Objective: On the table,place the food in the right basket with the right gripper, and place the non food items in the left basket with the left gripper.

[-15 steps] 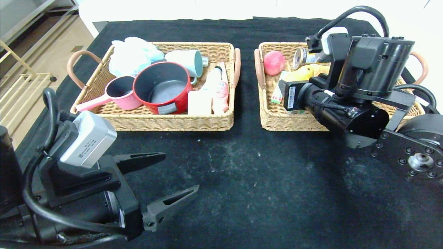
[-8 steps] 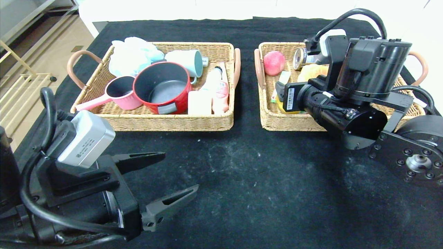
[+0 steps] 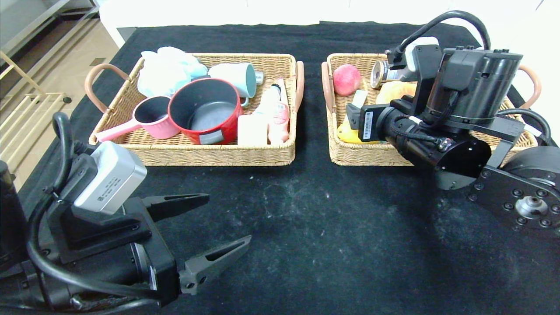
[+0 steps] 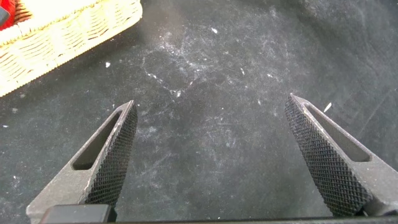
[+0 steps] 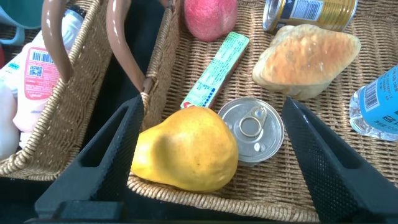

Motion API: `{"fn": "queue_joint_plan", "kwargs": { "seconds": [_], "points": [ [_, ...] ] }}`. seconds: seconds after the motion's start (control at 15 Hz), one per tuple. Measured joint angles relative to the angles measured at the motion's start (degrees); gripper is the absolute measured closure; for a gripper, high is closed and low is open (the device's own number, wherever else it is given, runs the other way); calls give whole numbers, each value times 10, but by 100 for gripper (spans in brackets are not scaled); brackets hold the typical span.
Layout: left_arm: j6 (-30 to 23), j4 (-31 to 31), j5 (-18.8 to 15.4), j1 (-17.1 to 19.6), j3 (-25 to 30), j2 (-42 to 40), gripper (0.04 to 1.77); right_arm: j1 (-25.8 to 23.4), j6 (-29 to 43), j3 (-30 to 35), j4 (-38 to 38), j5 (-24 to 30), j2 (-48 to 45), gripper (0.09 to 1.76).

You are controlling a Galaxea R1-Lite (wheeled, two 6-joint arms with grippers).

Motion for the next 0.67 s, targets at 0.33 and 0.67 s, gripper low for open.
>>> {"fn": "queue_joint_plan", "kwargs": {
  "seconds": [0.33,0.67],
  "points": [
    [0,0,0,0,0,0,9,9,0,13,1,-1,-14,19],
    [0,-1,4,0,0,-5,9,24,-19,75,10,7,-63,17]
  ]
}}
